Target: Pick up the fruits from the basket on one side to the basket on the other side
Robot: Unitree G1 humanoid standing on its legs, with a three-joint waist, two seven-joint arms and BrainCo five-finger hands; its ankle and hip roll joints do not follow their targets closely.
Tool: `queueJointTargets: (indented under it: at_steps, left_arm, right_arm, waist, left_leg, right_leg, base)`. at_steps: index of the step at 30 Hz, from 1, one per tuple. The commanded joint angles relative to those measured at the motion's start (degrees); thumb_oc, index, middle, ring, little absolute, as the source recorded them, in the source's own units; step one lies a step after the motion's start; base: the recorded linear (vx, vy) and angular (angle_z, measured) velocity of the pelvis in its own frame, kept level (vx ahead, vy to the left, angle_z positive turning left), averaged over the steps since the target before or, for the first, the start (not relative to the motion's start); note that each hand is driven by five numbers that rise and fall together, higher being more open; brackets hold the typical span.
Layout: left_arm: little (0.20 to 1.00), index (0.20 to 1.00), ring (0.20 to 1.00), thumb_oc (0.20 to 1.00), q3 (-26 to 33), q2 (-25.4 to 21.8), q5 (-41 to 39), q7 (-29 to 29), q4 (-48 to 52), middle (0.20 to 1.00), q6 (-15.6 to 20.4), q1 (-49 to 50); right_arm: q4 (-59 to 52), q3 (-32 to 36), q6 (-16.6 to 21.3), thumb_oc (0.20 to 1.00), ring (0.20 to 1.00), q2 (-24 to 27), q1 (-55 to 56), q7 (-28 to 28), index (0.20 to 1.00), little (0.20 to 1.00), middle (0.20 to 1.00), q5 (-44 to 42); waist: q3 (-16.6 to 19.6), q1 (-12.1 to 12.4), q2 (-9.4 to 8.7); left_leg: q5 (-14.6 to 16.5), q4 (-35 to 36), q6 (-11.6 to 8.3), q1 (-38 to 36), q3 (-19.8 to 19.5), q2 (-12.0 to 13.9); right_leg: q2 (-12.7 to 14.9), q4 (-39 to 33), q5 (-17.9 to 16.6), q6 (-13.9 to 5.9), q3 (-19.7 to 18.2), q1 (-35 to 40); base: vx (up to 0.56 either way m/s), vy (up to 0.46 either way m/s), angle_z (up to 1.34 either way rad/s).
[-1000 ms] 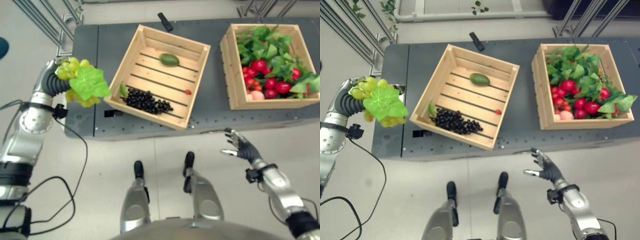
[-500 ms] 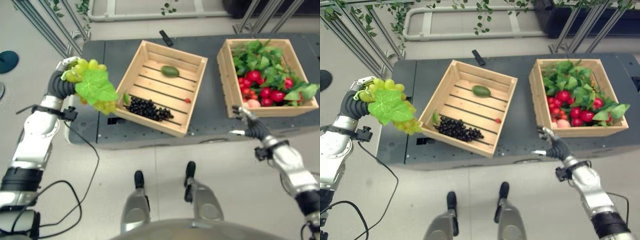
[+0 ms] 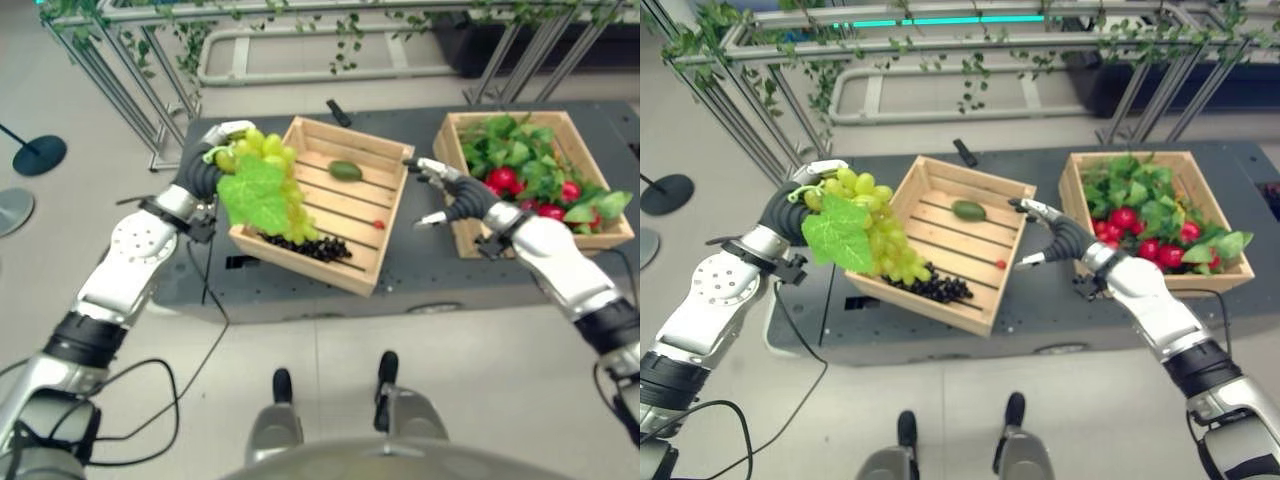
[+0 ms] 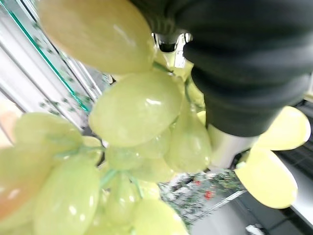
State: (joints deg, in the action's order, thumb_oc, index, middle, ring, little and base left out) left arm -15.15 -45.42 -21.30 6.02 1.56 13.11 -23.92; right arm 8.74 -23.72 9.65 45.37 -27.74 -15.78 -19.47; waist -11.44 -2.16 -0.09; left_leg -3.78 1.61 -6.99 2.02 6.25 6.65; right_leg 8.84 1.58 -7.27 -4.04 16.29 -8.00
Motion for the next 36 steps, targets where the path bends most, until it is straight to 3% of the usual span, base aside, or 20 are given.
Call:
queueJointTargets:
  at_steps: [1, 20, 36]
  left_arm:
    - [0.2, 0.2, 0.2, 0.2, -0.66, 0.41, -2.52, -0.16, 2.56, 0.2, 3.42, -5.35]
    - [0.2, 0.2, 0.2, 0.2, -6.54, 7.05, -0.88, 2.49, 2.57, 0.2, 2.41, -7.94]
    - [0.2, 0.2, 0.2, 0.2, -11.29, 10.95, -1.52, 4.54, 3.42, 0.2, 2.34, -10.84]
  right_arm:
    - [-3.31, -1.87, 1.11, 1.0, 1.0, -1.95, -4.36, -0.24, 1.0, 1.0, 1.0, -4.06]
    - [-12.25, -10.06, -3.56, 1.0, 1.0, -6.93, -5.52, -10.34, 1.0, 1.0, 1.0, -14.41]
    - [-14.32, -13.83, -4.37, 1.0, 1.0, -13.32, -6.59, -11.58, 1.0, 1.0, 1.0, -17.19]
  waist:
    - [2.67, 0.21, -2.03]
    - [7.2, -1.34, -2.95]
    - [8.66, -2.35, -2.83]
  left_leg:
    - [4.86, -2.51, 3.11, -0.12, 1.76, -3.73]
    - [5.4, 0.08, 3.04, -4.75, 3.62, -3.11]
    - [5.58, 0.81, 3.06, -6.03, 4.16, -2.93]
  right_leg:
    - [-0.84, 5.47, 9.66, -3.62, 0.98, 3.21]
    - [-2.31, 3.15, 10.13, -3.71, -0.05, 7.19]
    - [-2.84, 2.54, 10.16, -3.65, -0.75, 8.12]
  base:
    - [0.06, -0.009, -0.04]
    - [0.05, -0.009, -0.03]
    - [0.01, -0.003, -0.04]
